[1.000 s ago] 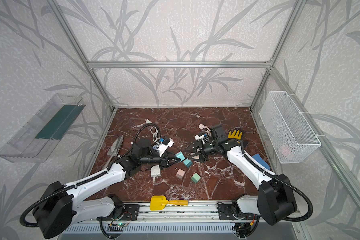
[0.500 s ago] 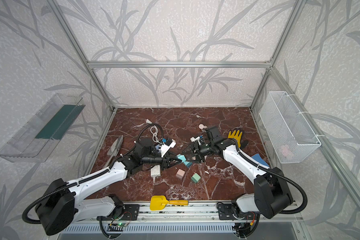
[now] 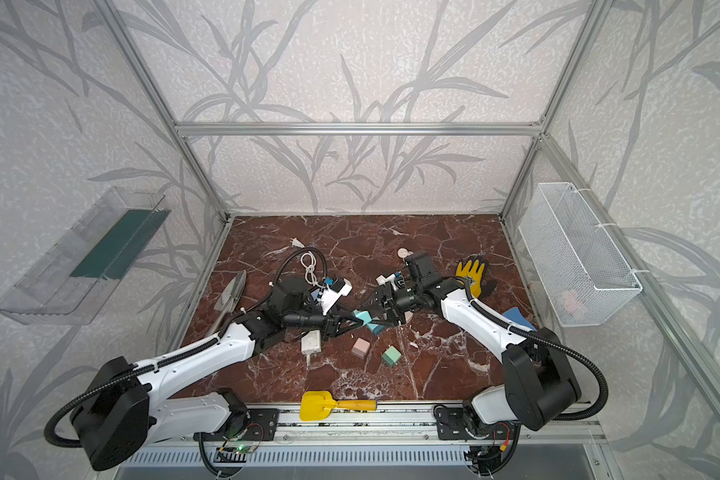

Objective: Insert plugs into power strip
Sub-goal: Pick up the plug from the bottom-center of the table.

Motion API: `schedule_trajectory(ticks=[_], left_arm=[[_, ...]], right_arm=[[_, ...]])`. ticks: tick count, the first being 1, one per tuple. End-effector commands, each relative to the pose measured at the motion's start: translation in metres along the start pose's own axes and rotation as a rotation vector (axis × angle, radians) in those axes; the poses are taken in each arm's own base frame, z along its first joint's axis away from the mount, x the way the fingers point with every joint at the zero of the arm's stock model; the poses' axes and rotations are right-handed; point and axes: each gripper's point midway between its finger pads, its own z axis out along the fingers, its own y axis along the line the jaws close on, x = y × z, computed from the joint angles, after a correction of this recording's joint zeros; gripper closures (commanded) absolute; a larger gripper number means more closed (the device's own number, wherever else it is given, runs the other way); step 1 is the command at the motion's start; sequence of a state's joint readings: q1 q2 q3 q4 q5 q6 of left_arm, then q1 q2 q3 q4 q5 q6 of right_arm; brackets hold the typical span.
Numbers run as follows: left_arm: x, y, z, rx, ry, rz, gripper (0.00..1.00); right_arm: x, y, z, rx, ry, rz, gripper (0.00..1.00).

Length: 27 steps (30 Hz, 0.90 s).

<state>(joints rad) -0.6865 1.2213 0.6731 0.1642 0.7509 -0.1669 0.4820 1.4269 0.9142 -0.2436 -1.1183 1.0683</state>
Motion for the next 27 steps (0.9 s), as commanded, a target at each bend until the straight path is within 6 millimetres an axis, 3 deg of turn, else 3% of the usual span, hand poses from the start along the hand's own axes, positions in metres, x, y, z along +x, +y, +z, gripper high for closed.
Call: schedule_trajectory(ticks=[1, 5, 8, 9, 12, 14, 15, 16, 17, 19, 21, 24, 27], left_arm=[[-0.012, -0.002, 0.002, 0.003, -0.017, 0.039, 1.00], [-0.012, -0.001, 0.002, 0.002, -0.017, 0.035, 1.00], [-0.012, 0.000, 0.003, -0.007, -0.017, 0.034, 1.00], [-0.011, 0.002, 0.003, -0.014, -0.017, 0.031, 1.00], [-0.011, 0.011, 0.003, -0.064, -0.020, 0.018, 1.00], [-0.012, 0.026, 0.000, -0.160, -0.029, -0.008, 0.75], [-0.013, 0.035, -0.004, -0.218, -0.032, -0.019, 0.55], [-0.014, 0.050, -0.010, -0.317, -0.038, -0.048, 0.19], [-0.016, 0.066, -0.019, -0.429, -0.049, -0.088, 0.03], [-0.017, 0.095, -0.042, -0.629, -0.082, -0.175, 0.01], [-0.016, 0.110, -0.060, -0.718, -0.116, -0.292, 0.01], [-0.015, 0.121, -0.081, -0.816, -0.158, -0.426, 0.01], [-0.012, 0.120, -0.092, -0.864, -0.127, -0.470, 0.01]], right_arm=[[0.002, 0.001, 0.005, -0.014, 0.023, -0.012, 0.51], [0.002, -0.001, 0.006, -0.013, 0.026, -0.012, 0.55], [0.002, -0.003, 0.006, -0.011, 0.027, -0.009, 0.64], [0.002, -0.003, 0.006, -0.011, 0.027, -0.008, 0.69], [0.000, -0.002, 0.006, -0.013, 0.025, -0.012, 0.97], [-0.004, -0.001, 0.007, -0.011, 0.016, -0.017, 1.00], [-0.007, -0.002, 0.006, -0.008, 0.007, -0.018, 1.00], [-0.012, -0.003, 0.004, 0.000, -0.013, -0.017, 1.00], [-0.017, -0.005, 0.001, 0.021, -0.037, -0.026, 1.00], [-0.025, -0.012, -0.008, 0.100, -0.084, -0.045, 1.00], [-0.034, -0.015, -0.018, 0.183, -0.144, -0.093, 1.00], [-0.049, -0.014, -0.032, 0.291, -0.251, -0.161, 1.00], [-0.066, -0.010, -0.050, 0.399, -0.371, -0.239, 1.00]])
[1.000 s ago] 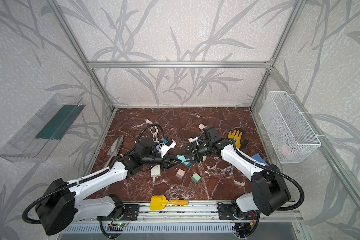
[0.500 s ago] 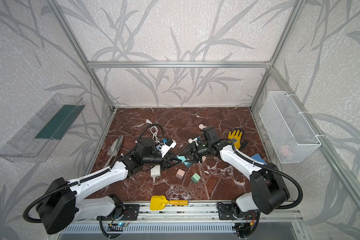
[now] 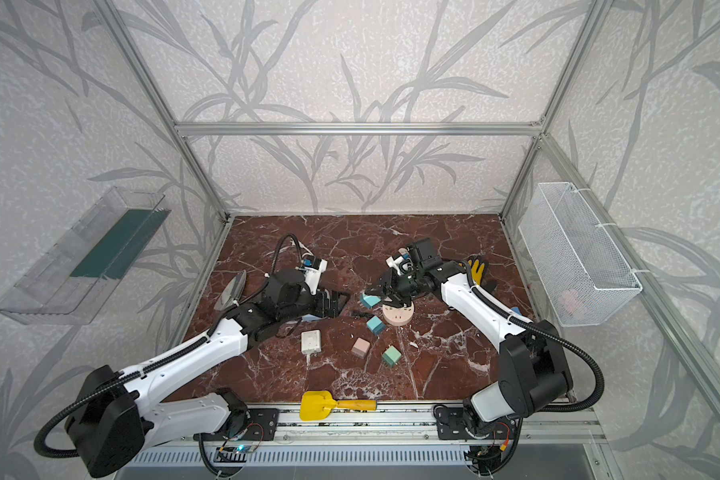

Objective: Insert plugs into power strip
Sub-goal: Pick up the plug from the bottom-center of the table, then insert the plug into the socket.

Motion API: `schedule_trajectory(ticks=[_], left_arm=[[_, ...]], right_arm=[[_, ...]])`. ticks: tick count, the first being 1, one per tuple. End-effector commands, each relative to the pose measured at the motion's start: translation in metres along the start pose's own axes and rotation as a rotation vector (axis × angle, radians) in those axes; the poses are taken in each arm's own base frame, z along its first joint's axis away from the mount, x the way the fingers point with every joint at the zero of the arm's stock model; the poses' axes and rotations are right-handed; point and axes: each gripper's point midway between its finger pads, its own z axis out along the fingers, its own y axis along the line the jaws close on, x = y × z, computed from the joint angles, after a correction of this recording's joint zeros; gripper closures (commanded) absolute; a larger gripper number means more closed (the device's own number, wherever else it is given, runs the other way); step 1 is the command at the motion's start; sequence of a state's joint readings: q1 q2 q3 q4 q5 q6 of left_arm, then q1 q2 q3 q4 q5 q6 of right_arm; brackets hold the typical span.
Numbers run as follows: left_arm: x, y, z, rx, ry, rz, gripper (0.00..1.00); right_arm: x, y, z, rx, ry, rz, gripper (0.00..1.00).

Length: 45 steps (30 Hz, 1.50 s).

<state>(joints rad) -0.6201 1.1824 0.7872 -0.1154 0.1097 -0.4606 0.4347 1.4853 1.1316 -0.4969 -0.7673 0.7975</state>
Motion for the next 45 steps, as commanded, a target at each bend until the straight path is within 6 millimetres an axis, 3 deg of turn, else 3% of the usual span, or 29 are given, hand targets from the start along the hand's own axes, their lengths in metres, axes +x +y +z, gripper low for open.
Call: schedule_trajectory(ticks=[1, 5, 11, 17, 28, 38, 45], left_arm=[[-0.003, 0.030, -0.018, -0.184, -0.003, -0.121, 0.02], [-0.003, 0.038, -0.024, -0.234, 0.008, -0.161, 0.17], [0.000, 0.044, -0.018, -0.288, 0.059, -0.112, 0.19], [0.002, 0.055, -0.010, -0.316, 0.020, -0.082, 0.21], [0.012, 0.049, 0.009, -0.253, 0.051, -0.096, 0.24], [0.020, 0.049, 0.017, -0.235, 0.071, -0.102, 0.24], [0.020, 0.049, 0.020, -0.234, 0.074, -0.097, 0.24]], right_arm=[[-0.011, -0.016, -0.018, 0.182, -0.110, -0.104, 1.00], [-0.032, -0.027, -0.032, 0.368, -0.223, -0.203, 1.00], [-0.050, -0.034, -0.048, 0.602, -0.342, -0.279, 1.00], [-0.058, -0.042, -0.046, 0.730, -0.372, -0.300, 1.00], [-0.064, -0.071, -0.015, 0.751, -0.337, -0.257, 1.00], [-0.072, -0.091, -0.001, 0.791, -0.316, -0.242, 1.00], [-0.077, -0.115, 0.009, 0.828, -0.280, -0.215, 1.00]])
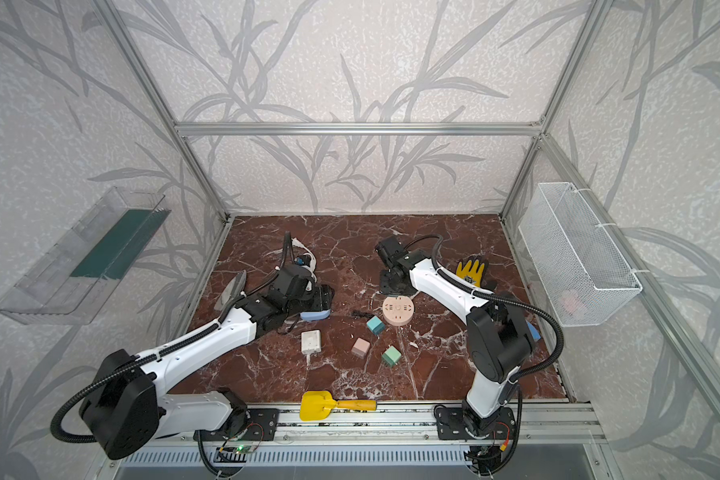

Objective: Insert plugs into power strip
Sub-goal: Insert the plug into the socket.

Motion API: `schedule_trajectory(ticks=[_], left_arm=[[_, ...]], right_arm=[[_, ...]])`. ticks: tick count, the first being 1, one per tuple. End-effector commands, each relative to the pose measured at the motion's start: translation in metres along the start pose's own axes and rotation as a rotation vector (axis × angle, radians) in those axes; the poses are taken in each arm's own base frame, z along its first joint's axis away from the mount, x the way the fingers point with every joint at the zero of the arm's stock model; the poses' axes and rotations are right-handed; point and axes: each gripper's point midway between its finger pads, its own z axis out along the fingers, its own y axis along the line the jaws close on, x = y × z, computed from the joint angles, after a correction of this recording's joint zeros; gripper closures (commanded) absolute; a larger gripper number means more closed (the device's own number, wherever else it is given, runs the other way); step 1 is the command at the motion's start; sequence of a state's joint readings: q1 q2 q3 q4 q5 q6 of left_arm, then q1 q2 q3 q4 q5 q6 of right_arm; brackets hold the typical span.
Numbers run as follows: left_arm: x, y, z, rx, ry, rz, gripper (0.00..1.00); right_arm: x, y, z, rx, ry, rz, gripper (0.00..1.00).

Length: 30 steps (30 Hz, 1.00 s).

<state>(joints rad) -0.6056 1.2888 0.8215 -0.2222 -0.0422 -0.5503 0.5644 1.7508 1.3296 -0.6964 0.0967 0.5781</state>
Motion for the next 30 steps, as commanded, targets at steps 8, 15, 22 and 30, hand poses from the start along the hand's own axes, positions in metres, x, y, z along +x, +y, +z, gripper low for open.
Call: schedule_trajectory(ticks=[8, 15, 22, 30], left_arm=[[0.002, 0.002, 0.005, -0.001, 0.001, -0.003, 0.24], [0.004, 0.002, 0.008, 0.001, 0.007, -0.003, 0.24], [0.007, -0.001, 0.011, 0.017, 0.018, 0.001, 0.25], [0.007, -0.003, 0.015, 0.032, 0.020, 0.001, 0.25]], right_arm=[[0.003, -0.018, 0.016, 0.039, 0.016, 0.013, 1.00], [0.005, -0.024, 0.019, 0.063, 0.012, 0.003, 1.00], [0.004, -0.033, 0.016, 0.100, 0.011, -0.017, 1.00], [0.010, -0.033, 0.016, 0.090, 0.029, -0.020, 1.00]])
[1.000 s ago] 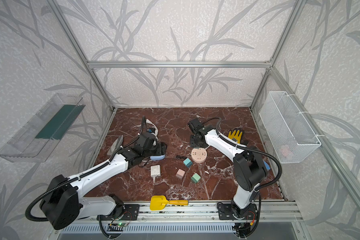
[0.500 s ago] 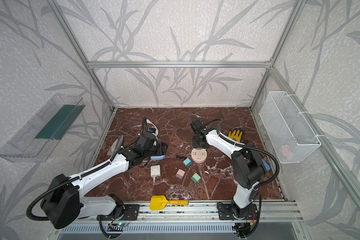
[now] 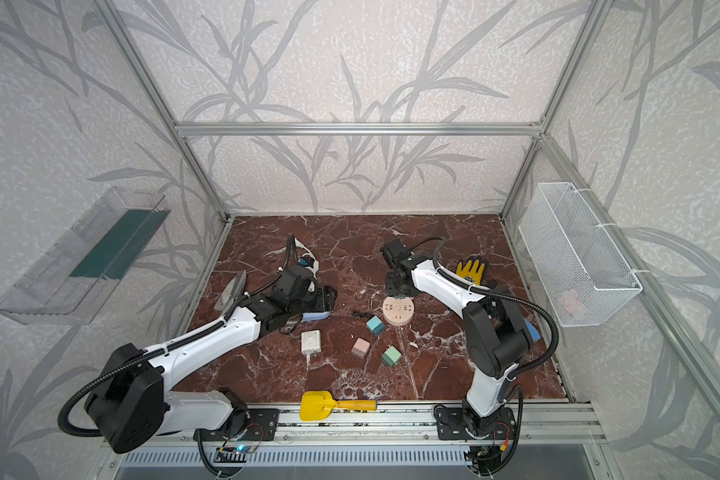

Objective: Insert plugs into power strip
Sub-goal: Insert the plug into the socket.

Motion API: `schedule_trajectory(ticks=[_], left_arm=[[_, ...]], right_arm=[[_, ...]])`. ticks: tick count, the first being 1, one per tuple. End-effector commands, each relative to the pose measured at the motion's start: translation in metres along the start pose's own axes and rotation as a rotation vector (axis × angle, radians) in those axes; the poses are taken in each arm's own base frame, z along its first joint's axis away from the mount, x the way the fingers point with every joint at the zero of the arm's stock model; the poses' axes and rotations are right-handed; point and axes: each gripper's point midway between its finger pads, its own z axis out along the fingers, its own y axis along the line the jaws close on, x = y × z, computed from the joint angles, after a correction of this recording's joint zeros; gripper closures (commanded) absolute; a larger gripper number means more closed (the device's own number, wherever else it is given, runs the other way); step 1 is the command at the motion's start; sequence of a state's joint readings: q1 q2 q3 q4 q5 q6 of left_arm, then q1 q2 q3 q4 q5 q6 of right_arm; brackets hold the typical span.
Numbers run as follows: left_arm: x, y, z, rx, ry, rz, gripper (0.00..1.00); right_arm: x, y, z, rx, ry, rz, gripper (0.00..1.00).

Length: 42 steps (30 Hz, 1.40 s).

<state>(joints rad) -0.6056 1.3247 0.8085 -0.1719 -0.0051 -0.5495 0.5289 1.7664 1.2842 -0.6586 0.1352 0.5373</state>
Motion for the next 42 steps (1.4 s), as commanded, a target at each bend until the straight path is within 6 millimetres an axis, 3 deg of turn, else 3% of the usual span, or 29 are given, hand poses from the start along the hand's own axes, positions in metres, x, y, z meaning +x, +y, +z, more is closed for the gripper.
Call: schedule_trajectory(ticks=[1, 20, 42], left_arm=[[0.001, 0.001, 0.004, 0.003, 0.003, 0.004, 0.25], [0.004, 0.004, 0.006, -0.002, 0.004, -0.002, 0.25], [0.009, 0.006, 0.014, -0.006, 0.016, 0.005, 0.25]], right_arm=[[0.012, -0.011, 0.001, 0.034, 0.035, -0.010, 1.00], [0.031, -0.015, 0.017, 0.051, 0.076, -0.024, 1.00], [0.076, -0.014, 0.050, 0.093, 0.180, -0.041, 1.00]])
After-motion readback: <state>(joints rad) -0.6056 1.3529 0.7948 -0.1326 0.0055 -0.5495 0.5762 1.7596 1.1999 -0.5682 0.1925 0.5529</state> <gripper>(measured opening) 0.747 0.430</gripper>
